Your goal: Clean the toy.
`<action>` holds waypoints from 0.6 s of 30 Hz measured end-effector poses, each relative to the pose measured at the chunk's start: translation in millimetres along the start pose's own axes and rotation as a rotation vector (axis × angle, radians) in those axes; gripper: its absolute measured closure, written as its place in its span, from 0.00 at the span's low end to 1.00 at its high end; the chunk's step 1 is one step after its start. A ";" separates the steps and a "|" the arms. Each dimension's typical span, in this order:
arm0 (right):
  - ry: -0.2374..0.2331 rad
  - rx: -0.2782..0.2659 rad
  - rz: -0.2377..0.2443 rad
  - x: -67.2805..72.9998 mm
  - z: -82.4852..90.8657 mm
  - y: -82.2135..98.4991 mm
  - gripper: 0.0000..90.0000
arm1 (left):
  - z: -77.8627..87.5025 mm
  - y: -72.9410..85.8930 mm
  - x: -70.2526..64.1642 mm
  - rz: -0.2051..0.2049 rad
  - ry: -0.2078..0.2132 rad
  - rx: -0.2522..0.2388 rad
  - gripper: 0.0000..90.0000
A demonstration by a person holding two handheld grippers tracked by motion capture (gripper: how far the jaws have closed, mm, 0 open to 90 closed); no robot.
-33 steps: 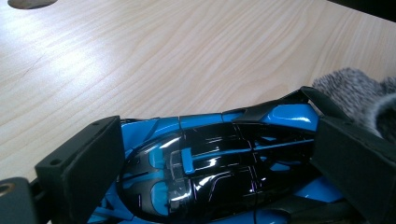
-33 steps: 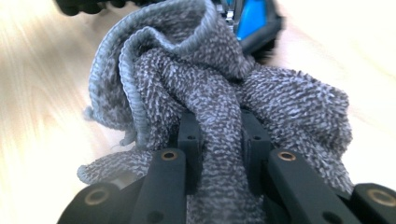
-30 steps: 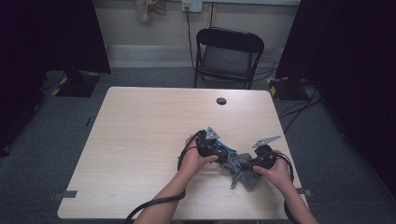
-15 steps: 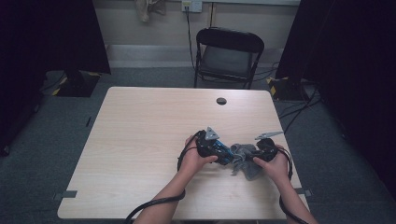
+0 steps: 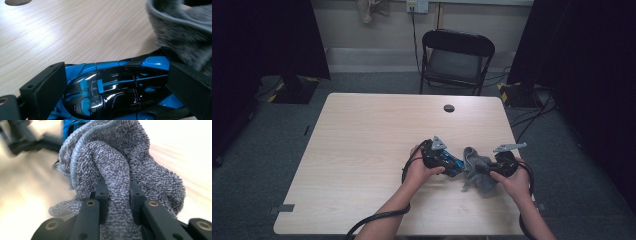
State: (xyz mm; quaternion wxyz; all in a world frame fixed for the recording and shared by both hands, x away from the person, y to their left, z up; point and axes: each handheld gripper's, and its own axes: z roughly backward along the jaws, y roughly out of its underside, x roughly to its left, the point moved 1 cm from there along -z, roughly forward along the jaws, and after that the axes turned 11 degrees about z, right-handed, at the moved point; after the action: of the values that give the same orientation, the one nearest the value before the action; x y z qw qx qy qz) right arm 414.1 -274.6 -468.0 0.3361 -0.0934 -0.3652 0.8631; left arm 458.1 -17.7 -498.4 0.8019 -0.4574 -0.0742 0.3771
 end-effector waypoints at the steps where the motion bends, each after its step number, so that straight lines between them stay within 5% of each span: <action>1: -0.010 0.003 0.014 3.2 1.8 0.5 0.83 | 0.0 -0.4 0.2 0.000 0.000 0.003 0.03; 8: -0.179 -0.008 0.107 32.5 9.9 3.3 0.83 | 0.0 -2.1 0.1 0.000 -0.003 0.018 0.03; 13: -0.276 0.028 0.158 56.5 -9.9 5.2 0.83 | 0.0 -2.4 -0.2 0.000 -0.005 0.018 0.03; 18: -0.309 0.052 0.166 69.7 -33.3 6.6 0.83 | -0.2 -1.5 -1.0 0.001 -0.001 0.012 0.04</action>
State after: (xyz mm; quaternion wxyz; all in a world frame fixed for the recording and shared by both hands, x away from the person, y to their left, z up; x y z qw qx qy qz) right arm 371.5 -213.8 -490.6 0.2059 0.0193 -0.3813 0.9010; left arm 458.3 -19.0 -497.1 0.8043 -0.4527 -0.0721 0.3781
